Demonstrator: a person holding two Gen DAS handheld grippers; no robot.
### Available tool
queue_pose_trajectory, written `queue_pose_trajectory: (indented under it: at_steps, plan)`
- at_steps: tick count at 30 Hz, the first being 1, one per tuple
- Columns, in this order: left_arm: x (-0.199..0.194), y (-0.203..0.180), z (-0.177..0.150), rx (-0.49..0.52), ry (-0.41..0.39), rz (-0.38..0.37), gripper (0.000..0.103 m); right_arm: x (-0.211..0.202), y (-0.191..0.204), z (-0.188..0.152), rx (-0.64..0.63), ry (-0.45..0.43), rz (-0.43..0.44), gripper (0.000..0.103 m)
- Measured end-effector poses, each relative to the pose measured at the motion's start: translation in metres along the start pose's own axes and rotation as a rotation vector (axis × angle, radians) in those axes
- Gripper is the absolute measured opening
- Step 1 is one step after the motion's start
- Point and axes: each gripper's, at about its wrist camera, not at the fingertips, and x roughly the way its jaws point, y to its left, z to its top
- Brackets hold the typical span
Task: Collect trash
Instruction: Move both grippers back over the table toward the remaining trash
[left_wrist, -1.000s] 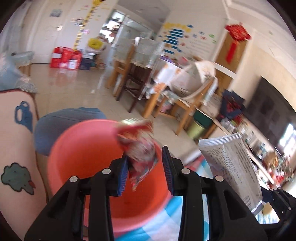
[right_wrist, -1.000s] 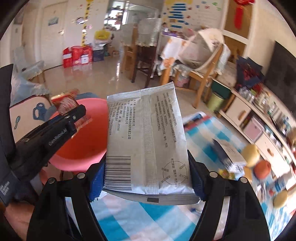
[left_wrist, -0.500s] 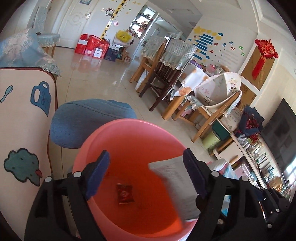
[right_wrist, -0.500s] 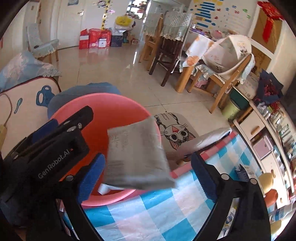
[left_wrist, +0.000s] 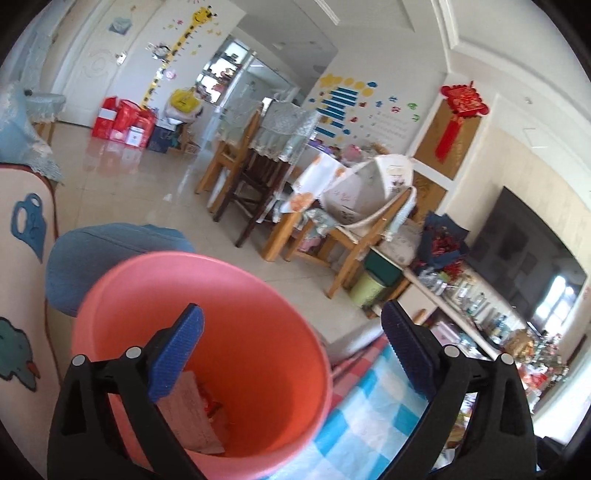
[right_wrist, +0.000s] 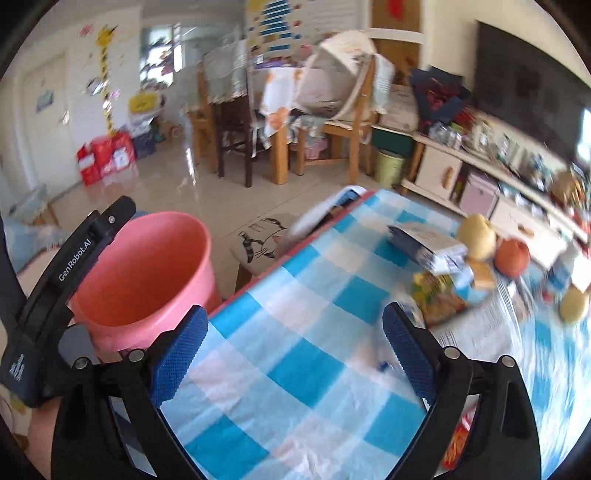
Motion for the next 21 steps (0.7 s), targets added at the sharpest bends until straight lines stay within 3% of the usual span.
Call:
queue_pose_trajectory:
  at_steps: [4,7,17,21]
  plan:
    - [-0.001,-0.018,-0.007,0.061,0.041,-0.049,0.097,-0.030,-0.037,-0.023,0.154,-0.079,0.012,0.096]
    - [-0.003,-0.035,-0.013,0.143,0.061,-0.064,0.097,-0.046,-0.049,-0.037,0.159,-0.114,-0.021,0.098]
    - [-0.006,-0.080,-0.042,0.401,0.176,-0.109,0.097,-0.069,-0.089,-0.075,0.263,-0.079,-0.046,0.098]
    - [-0.010,-0.092,-0.055,0.459,0.203,-0.131,0.097,-0.077,-0.113,-0.088,0.338,-0.093,-0.033,0.098]
